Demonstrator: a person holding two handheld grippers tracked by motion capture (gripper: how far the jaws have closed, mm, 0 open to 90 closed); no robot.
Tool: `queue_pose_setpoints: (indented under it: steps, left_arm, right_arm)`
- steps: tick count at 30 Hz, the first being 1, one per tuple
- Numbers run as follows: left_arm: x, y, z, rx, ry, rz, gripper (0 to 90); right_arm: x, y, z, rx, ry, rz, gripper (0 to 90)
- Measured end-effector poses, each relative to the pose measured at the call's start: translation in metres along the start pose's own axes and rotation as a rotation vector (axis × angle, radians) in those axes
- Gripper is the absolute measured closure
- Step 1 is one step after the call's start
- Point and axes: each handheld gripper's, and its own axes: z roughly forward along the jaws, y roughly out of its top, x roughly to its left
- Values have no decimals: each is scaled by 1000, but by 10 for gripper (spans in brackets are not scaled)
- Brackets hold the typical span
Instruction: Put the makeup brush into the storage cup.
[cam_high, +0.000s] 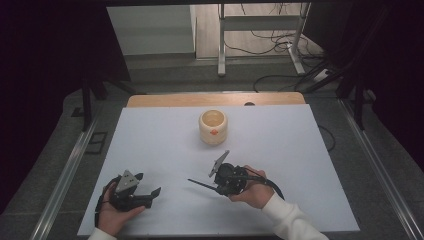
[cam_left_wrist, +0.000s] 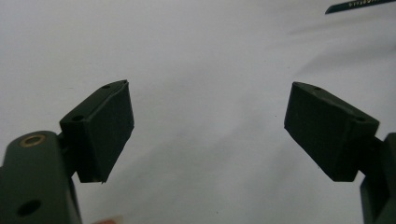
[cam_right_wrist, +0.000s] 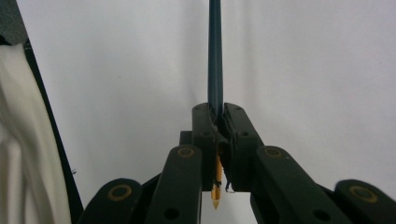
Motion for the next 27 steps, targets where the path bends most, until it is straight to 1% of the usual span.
queue_pose_setpoints:
  steps: [2,4,5,8,12,16,23,25,27]
  left_arm:
    - [-1,0,0,-1,1,3,166]
    - [-1,1,0,-1,2,3,166]
    - [-1,1,0,0,1,5,166]
    - [-2,1,0,0,1,6,166]
    - [-3,2,1,-1,2,8,166]
    - [-7,4,2,5,19,38,166]
    - [-10,7,3,2,14,45,166]
    - [-12,9,3,5,20,58,166]
    - [-15,11,4,9,33,83,166]
  right_arm:
    - [-1,-1,-3,-5,-2,4,847]
    - [-3,-3,-7,-14,-12,-3,847]
    - [-4,-3,-10,-19,-7,7,847]
    - [-8,-5,-18,-41,-14,15,847]
    - [-11,-7,-23,-53,-17,24,847]
    - [-11,-9,-23,-53,-13,26,847]
    - [-14,-11,-25,-53,-5,33,847]
    - [-14,-12,-25,-56,-6,36,847]
    - [-15,-13,-25,-53,-5,41,847]
